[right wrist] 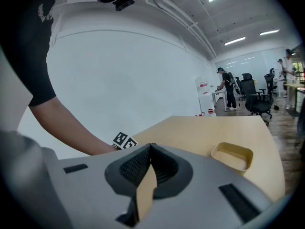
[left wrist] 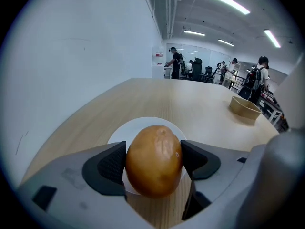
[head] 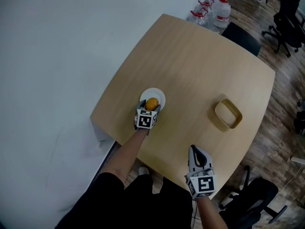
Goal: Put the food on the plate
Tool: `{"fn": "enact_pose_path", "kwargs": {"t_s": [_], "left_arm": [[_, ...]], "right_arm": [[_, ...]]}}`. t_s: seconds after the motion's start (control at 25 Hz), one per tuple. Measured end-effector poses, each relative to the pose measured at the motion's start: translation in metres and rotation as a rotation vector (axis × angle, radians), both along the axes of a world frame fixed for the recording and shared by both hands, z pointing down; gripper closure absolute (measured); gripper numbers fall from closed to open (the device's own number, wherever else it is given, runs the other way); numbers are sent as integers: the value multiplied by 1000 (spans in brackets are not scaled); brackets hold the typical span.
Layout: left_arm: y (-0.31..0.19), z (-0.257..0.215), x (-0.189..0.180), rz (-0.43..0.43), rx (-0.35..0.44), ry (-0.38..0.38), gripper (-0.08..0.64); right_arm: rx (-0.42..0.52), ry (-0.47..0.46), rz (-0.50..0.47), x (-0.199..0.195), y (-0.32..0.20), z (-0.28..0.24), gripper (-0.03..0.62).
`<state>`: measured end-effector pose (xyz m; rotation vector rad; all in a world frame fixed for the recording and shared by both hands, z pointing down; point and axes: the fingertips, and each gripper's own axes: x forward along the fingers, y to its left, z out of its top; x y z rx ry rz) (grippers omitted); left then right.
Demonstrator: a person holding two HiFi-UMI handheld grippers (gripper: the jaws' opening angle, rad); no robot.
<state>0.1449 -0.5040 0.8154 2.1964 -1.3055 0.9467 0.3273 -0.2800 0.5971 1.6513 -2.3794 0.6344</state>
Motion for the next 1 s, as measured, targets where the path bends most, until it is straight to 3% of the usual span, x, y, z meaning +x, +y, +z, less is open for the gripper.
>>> {"fn": "enact_pose_path", "kwargs": {"t_s": [0.16,0.4,0.6,0.88,1.0], "left_arm": [[1,-2,4,44,24,-9,230],[-5,-22,6,33,64,29,216],[8,-42,3,32,87,70,215],[45,-74,-25,-76,111,204,215],[69,-86,-43,-85,114,236,215]], "right_arm": [[-8,6,1,3,13,2,532],[0,23,-10,-5,23,-6,532],[48,-33,-6,-14,31,-28,532],[68,18,6,-42,52,-41,532],[68,44,24,-59,70,-45,532]]}}
